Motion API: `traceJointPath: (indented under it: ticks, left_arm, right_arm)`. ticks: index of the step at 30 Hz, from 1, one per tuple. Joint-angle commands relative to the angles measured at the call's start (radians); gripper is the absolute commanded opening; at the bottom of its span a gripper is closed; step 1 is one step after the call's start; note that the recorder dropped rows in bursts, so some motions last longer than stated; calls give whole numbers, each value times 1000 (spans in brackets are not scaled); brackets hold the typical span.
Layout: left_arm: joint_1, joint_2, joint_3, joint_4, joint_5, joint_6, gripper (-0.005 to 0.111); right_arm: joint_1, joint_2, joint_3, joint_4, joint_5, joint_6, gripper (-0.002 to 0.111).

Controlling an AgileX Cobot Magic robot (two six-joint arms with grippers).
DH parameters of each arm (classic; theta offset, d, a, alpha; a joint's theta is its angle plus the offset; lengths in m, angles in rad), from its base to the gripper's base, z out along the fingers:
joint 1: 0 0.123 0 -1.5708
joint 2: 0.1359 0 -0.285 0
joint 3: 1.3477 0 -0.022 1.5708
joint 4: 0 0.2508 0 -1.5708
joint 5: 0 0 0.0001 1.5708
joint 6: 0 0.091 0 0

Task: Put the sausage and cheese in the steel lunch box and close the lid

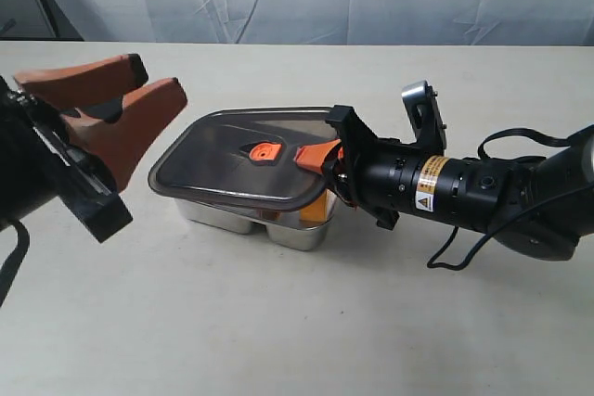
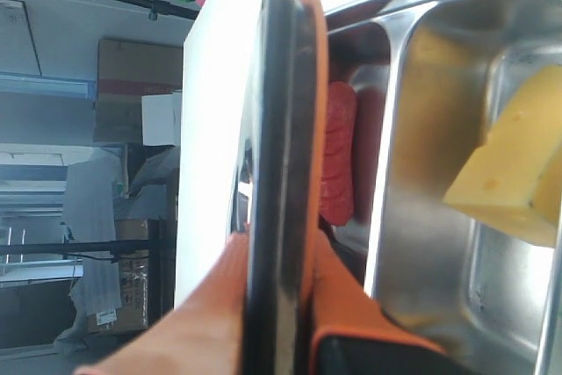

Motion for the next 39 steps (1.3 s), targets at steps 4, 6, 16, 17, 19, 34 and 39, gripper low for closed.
traceJointPath:
  ticks: [4,6,16,17,19,34,39]
  left_arm:
    - [-6,-2,-1,24,110,-62,46]
    - [-6,-2,-1,24,90,-62,46]
    - [-6,100,-103,-119,418,389,46]
    - [-6,134,-111,-119,415,414,46]
    - [-6,207,-125,-107,371,522,46]
    - [24,658,-278,-222,329,1096,35]
    - [24,738,-288,-219,345,1096,13]
  right_arm:
    - [0,1,2,-25,59,-27,-1]
    - [0,1,2,-27,60,-27,-1]
    - [0,1,2,-27,52,-27,-1]
    - [0,1,2,-27,52,-23,-1]
    - [0,1,2,-27,52,-22,-1]
    - [0,1,2,-114,119,-27,-1]
    - [0,-4,2,-178,131,-23,-1]
